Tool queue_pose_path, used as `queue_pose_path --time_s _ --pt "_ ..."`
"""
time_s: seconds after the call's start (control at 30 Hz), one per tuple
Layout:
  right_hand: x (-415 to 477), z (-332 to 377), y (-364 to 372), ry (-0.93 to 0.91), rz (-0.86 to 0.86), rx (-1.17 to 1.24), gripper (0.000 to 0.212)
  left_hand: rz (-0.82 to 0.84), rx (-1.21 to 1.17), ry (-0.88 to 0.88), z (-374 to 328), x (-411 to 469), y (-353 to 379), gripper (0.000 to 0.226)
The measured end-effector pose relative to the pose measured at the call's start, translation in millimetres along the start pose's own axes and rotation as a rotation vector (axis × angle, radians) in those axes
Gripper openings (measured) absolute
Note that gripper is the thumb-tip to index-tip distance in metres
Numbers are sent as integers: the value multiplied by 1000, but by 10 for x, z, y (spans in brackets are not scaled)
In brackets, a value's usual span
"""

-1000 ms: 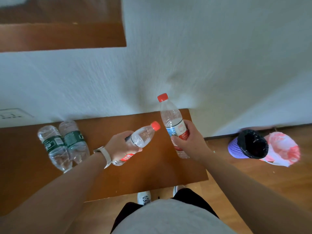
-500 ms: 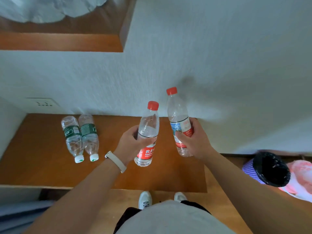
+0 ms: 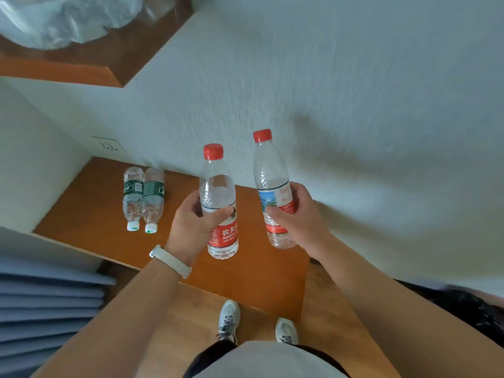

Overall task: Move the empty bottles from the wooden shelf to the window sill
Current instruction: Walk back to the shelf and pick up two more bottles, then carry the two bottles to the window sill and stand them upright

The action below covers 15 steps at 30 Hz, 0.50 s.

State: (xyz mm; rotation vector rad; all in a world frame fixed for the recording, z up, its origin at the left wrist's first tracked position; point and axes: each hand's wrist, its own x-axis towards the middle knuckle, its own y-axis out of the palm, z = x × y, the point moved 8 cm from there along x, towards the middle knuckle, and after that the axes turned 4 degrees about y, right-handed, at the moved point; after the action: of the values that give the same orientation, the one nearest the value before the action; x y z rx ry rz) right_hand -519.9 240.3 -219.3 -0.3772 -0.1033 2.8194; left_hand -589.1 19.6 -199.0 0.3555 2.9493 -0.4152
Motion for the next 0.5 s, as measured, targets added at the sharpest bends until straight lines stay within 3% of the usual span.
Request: queue_pose_path --time_s 0.5 --pt "-209 262 1242 -109 404 -109 55 -442 -47 -54 209 -1004 -1191 52"
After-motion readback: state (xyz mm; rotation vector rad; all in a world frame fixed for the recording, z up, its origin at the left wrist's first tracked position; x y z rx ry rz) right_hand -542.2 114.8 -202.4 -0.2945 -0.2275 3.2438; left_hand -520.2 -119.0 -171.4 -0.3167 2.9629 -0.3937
